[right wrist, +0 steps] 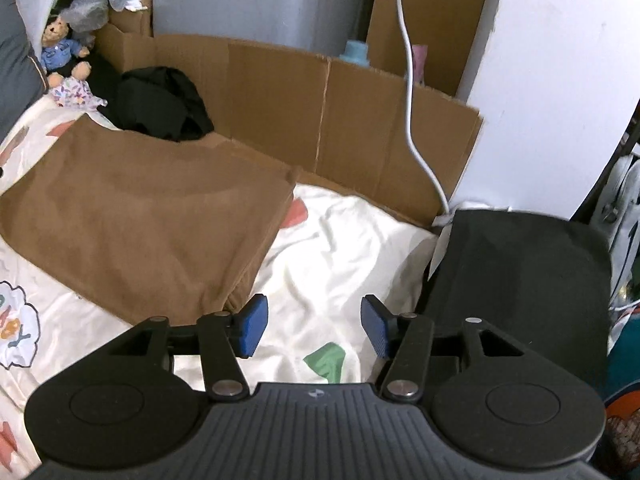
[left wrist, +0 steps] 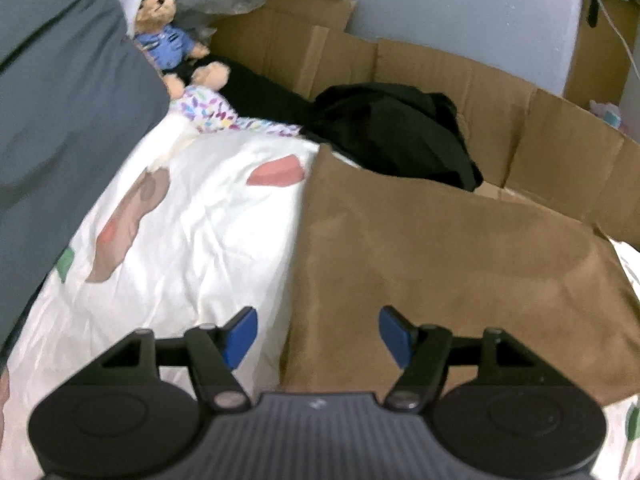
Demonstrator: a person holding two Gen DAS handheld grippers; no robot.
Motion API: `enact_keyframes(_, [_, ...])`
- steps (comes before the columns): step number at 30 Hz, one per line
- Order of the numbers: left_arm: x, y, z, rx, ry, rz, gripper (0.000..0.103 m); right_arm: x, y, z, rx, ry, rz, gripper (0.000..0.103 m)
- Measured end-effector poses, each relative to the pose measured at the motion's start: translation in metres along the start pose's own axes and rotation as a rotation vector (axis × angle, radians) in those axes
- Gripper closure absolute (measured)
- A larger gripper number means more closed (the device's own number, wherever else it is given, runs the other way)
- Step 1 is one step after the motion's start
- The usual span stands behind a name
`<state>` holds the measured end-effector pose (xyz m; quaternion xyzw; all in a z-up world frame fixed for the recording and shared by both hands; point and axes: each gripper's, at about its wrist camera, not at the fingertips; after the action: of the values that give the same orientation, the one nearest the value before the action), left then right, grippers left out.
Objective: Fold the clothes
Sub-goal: 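Lift both grippers off the folded shirt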
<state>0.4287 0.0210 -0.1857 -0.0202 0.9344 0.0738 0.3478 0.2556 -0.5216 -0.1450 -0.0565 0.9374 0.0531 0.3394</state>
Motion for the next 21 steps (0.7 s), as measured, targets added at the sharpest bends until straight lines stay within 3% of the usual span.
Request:
enact_keyframes(9, [0.02, 0.015, 0.015, -0.028, 0.032, 0.004, 0.033, 0.011, 0.025, 0.044, -0.05, 0.061, 0.015, 0.046])
enact_keyframes(21, [0.037, 0.021, 0.025, 0.044, 0.048, 0.035, 0.034, 0.016, 0.043, 0.074, -0.088, 0.089, 0.065, 0.047])
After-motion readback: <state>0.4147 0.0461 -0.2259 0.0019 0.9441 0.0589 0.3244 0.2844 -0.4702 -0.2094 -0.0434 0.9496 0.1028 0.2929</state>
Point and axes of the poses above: each gripper's, at about its wrist camera, not at the fingertips, and z roughly the way its jaws point, y to its left, x to its underside, and after that the axes turned 11 degrees about -x, right-handed
